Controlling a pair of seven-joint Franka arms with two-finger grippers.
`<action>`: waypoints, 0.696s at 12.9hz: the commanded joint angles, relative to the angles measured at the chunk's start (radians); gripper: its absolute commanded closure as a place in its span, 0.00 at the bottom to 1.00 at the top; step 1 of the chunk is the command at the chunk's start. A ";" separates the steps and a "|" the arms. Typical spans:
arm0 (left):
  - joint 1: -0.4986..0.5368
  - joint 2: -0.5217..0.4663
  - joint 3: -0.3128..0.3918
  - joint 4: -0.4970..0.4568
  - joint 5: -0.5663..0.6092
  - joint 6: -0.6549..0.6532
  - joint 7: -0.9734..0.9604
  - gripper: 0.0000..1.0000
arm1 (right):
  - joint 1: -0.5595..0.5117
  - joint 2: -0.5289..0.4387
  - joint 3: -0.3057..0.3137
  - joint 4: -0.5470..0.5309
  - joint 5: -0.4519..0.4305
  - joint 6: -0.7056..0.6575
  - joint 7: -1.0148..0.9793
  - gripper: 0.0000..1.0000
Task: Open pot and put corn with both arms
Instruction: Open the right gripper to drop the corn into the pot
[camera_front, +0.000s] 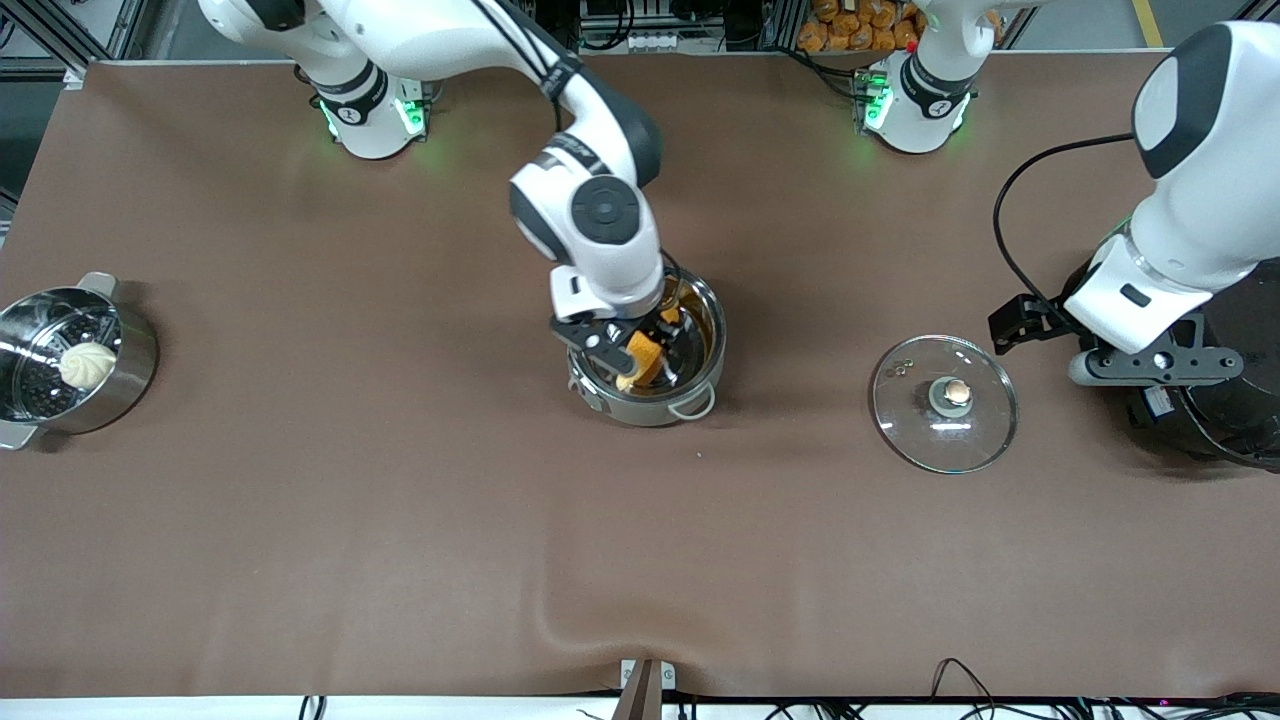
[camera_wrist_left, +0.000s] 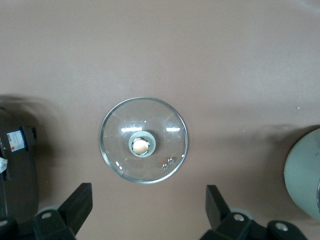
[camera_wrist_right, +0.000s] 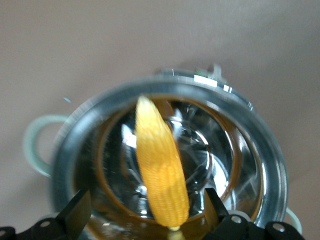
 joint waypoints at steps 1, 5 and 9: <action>0.005 0.008 -0.007 0.062 0.004 -0.070 0.010 0.00 | -0.114 -0.158 0.011 -0.034 0.039 -0.131 -0.105 0.00; 0.003 0.011 -0.029 0.057 0.003 -0.087 -0.008 0.00 | -0.333 -0.345 0.011 -0.037 0.039 -0.412 -0.515 0.00; 0.005 0.006 -0.047 0.057 0.003 -0.108 -0.016 0.00 | -0.604 -0.509 0.006 -0.120 0.030 -0.502 -0.986 0.00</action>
